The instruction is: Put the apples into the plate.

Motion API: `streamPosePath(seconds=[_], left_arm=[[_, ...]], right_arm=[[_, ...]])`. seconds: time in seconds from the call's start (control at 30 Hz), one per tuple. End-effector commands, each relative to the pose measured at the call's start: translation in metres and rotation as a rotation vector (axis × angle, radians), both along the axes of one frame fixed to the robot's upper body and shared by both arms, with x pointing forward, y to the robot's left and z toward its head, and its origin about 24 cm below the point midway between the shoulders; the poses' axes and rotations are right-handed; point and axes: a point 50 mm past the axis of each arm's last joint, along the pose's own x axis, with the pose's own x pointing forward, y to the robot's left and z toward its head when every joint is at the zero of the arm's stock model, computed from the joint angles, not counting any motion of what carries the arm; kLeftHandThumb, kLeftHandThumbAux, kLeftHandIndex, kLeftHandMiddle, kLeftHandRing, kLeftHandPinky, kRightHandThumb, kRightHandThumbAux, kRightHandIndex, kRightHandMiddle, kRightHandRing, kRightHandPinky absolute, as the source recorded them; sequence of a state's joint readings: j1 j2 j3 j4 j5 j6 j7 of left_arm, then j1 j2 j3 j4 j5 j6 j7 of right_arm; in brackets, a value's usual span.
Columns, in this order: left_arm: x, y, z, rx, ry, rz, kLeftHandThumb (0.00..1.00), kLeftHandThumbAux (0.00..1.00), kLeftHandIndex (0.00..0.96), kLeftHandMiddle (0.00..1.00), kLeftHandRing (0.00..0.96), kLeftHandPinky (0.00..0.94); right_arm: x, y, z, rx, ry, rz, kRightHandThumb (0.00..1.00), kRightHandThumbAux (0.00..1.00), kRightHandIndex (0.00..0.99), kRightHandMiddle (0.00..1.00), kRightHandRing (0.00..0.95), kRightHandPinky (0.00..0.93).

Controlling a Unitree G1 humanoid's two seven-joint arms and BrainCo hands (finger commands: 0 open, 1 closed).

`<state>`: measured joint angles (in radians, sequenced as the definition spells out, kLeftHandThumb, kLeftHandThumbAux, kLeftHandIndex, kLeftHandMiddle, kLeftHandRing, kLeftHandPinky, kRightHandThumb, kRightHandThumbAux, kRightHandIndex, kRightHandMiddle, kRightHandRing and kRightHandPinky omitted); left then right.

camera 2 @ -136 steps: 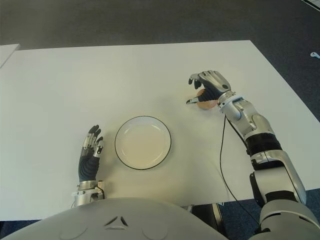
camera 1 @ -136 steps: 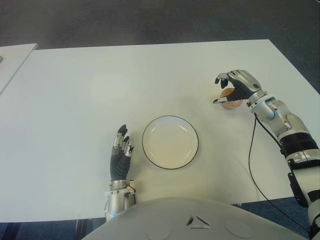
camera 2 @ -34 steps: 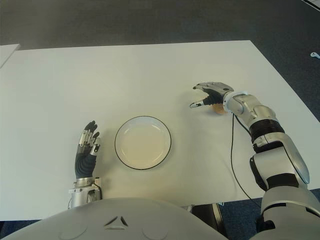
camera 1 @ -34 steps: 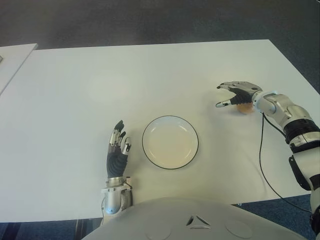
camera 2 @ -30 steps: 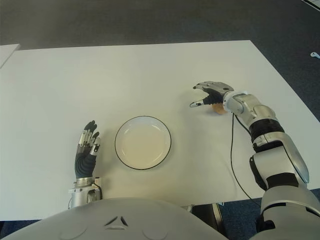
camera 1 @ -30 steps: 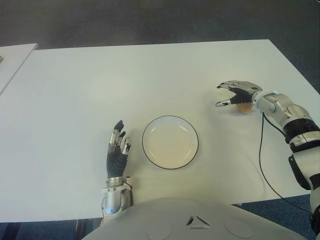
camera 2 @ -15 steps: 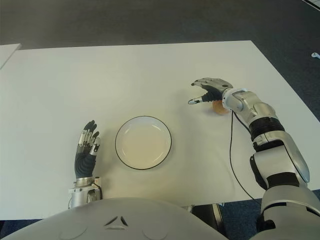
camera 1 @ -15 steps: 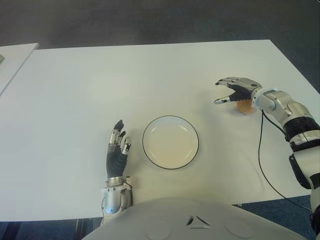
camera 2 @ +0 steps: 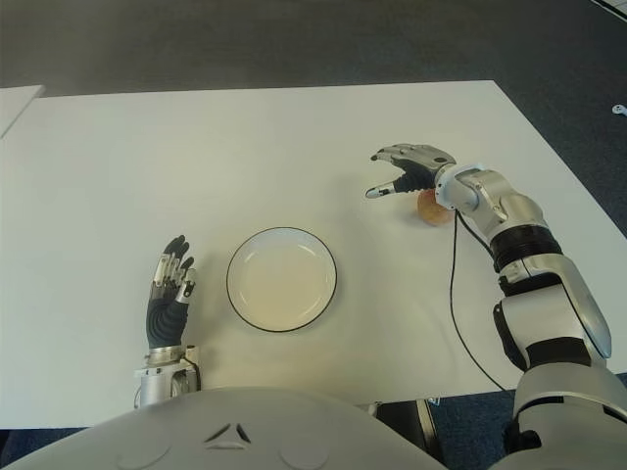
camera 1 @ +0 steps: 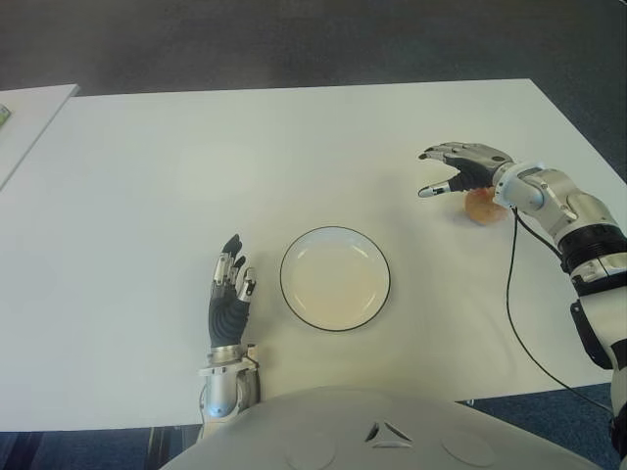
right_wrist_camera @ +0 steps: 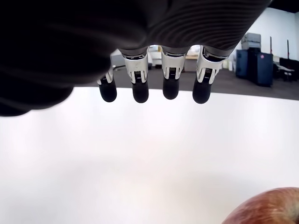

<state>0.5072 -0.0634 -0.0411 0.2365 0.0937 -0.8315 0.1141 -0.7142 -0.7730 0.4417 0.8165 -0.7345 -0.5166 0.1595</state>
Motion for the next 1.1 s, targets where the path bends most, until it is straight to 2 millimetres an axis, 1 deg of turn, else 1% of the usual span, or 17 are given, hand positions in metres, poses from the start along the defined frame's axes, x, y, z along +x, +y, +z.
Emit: streamPosePath(seconds=[0.03, 0.43, 0.6, 1.1], left_arm=[[-0.001, -0.001, -0.017, -0.002, 0.098, 0.004, 0.000, 0.460, 0.000, 0.001, 0.000, 0.000], [-0.002, 0.002, -0.019, 0.009, 0.096, 0.013, 0.000, 0.458, 0.000, 0.009, 0.000, 0.000], [-0.004, 0.005, -0.019, 0.005, 0.097, 0.012, 0.000, 0.466, 0.000, 0.012, 0.000, 0.001], [-0.005, 0.009, -0.020, 0.004, 0.085, 0.011, 0.000, 0.480, 0.000, 0.005, 0.000, 0.004]], right_arm=[[0.003, 0.000, 0.007, -0.017, -0.009, 0.004, 0.161, 0.173, 0.000, 0.000, 0.000, 0.000], [0.004, -0.008, 0.011, -0.042, -0.020, -0.018, 0.141, 0.166, 0.000, 0.000, 0.000, 0.000], [0.004, -0.017, 0.015, -0.061, -0.026, -0.046, 0.138, 0.168, 0.000, 0.000, 0.000, 0.000], [0.002, -0.033, 0.013, -0.081, -0.026, -0.115, 0.132, 0.177, 0.000, 0.000, 0.000, 0.000]])
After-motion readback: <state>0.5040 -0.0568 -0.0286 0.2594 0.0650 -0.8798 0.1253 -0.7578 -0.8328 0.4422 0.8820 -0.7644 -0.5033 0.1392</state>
